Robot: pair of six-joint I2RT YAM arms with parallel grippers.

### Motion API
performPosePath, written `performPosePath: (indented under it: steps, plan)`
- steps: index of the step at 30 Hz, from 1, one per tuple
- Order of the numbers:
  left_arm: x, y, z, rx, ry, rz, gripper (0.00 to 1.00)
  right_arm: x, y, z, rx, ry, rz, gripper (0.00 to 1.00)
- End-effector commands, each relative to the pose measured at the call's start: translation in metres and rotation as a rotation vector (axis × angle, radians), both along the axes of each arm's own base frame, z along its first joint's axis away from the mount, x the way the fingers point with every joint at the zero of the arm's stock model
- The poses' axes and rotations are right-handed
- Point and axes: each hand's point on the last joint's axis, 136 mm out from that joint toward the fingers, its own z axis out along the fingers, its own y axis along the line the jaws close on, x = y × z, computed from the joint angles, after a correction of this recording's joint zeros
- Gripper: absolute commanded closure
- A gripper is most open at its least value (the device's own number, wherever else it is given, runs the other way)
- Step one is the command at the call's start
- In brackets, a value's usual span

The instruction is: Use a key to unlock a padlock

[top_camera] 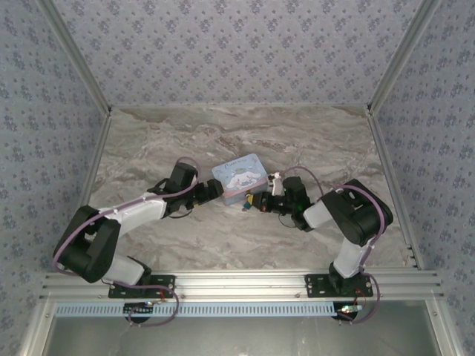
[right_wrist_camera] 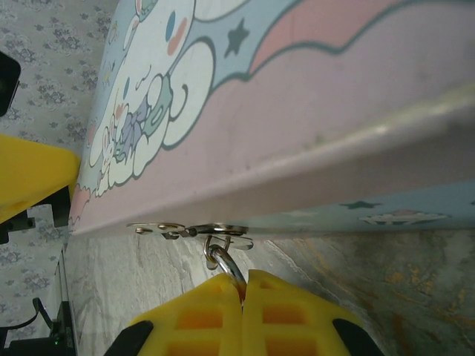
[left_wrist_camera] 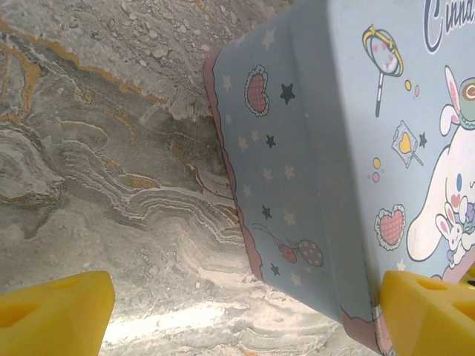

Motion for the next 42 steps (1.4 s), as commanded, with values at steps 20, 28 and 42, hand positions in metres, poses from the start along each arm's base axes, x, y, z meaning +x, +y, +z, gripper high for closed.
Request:
performPosePath:
  steps: [20,28,42]
  plan:
    - [-0.015,0.009,-0.015,0.062,0.053,-0.009,0.08,0.016,-0.015,0.031,0.051,-0.051,-0.100,0.98]
    - [-0.013,0.011,-0.015,0.073,0.052,0.006,0.08,0.012,-0.026,0.030,0.008,-0.048,-0.111,0.98]
    - [0.004,0.019,-0.013,0.096,0.045,0.024,0.07,-0.024,-0.057,0.044,-0.193,-0.054,-0.070,0.98]
